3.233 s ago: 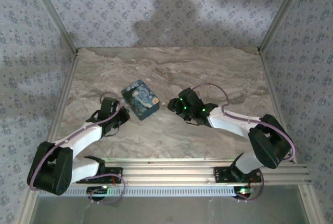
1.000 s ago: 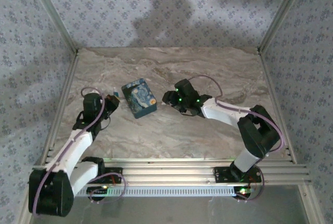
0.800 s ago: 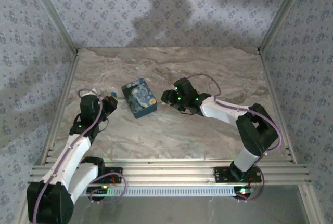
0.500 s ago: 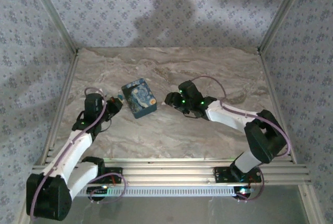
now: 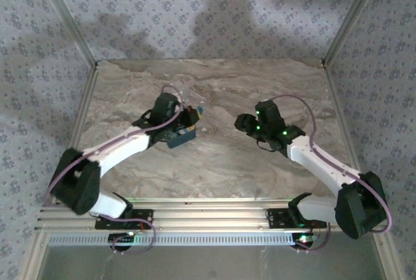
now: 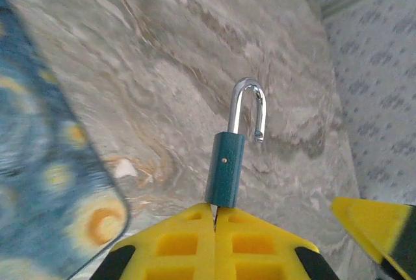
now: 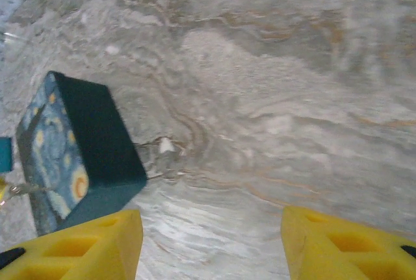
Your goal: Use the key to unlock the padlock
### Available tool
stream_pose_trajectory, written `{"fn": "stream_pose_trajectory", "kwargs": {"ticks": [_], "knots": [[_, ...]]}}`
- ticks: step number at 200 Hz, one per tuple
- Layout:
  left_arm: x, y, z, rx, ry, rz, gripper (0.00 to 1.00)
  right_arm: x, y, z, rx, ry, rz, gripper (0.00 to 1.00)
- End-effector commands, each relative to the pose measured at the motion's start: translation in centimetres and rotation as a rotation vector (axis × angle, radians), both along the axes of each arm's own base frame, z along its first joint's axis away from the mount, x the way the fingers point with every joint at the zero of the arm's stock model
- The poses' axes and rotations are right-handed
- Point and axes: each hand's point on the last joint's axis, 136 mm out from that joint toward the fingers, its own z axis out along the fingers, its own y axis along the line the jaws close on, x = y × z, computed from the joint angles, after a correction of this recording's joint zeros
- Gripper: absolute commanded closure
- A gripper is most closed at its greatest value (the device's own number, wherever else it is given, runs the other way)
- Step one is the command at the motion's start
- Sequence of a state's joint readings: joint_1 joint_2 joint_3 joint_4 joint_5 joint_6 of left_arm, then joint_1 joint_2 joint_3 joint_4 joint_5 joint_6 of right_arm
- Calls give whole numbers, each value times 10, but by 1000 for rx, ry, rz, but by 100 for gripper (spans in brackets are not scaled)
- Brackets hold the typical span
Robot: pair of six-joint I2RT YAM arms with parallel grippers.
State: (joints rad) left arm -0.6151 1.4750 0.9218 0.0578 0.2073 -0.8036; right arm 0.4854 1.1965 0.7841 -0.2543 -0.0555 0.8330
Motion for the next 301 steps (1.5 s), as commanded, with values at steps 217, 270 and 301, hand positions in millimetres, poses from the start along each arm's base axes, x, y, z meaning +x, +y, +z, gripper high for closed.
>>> {"fn": "stream_pose_trajectory", "kwargs": {"ticks": [217, 270, 301], "knots": [[42, -2, 44, 673, -295, -62, 2, -6, -126, -2, -461, -96, -170, 9], [57, 144, 43, 589, -352, 155, 2, 8, -162, -16, -632, -189, -247, 0], [53, 215, 10, 751, -378, 201, 2, 14, -178, -23, -628, -189, -295, 0]]}}
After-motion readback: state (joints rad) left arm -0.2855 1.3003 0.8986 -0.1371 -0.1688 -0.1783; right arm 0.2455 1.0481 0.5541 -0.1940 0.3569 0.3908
